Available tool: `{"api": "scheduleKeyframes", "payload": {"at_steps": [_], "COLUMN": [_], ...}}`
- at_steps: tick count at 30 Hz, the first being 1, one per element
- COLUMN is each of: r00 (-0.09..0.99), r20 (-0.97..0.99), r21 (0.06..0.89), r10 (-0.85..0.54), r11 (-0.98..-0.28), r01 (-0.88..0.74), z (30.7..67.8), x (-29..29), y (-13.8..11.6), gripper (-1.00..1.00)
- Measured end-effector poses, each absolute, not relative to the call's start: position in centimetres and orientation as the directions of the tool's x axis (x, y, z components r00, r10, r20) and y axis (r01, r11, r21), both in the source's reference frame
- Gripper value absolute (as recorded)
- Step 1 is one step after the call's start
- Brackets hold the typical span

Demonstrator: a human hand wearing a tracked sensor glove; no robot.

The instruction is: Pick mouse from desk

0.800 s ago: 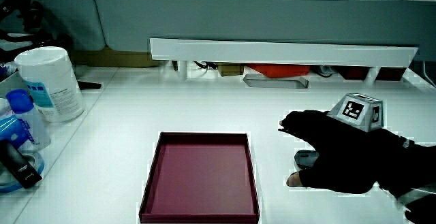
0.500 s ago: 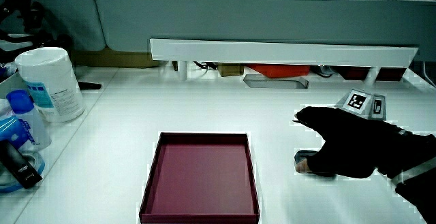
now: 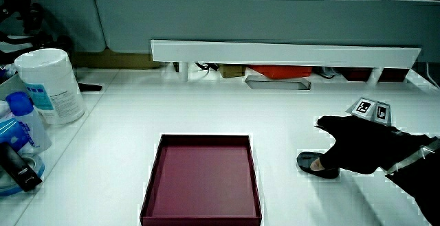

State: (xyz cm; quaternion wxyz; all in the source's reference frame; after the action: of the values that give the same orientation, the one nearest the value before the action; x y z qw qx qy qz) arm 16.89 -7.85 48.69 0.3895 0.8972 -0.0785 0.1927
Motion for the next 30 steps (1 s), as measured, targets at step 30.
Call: {"api": "scheduleKeyframes", "payload": {"at_steps": [30], "r00": [0.954], "r20": [0.291], "r21": [0.755], "r10": [0.078], "r11": [-0.631], "r01": [-0.178], "z": [54.3], "x": [17.6], "y": [-8.3], "gripper": [0.29]}}
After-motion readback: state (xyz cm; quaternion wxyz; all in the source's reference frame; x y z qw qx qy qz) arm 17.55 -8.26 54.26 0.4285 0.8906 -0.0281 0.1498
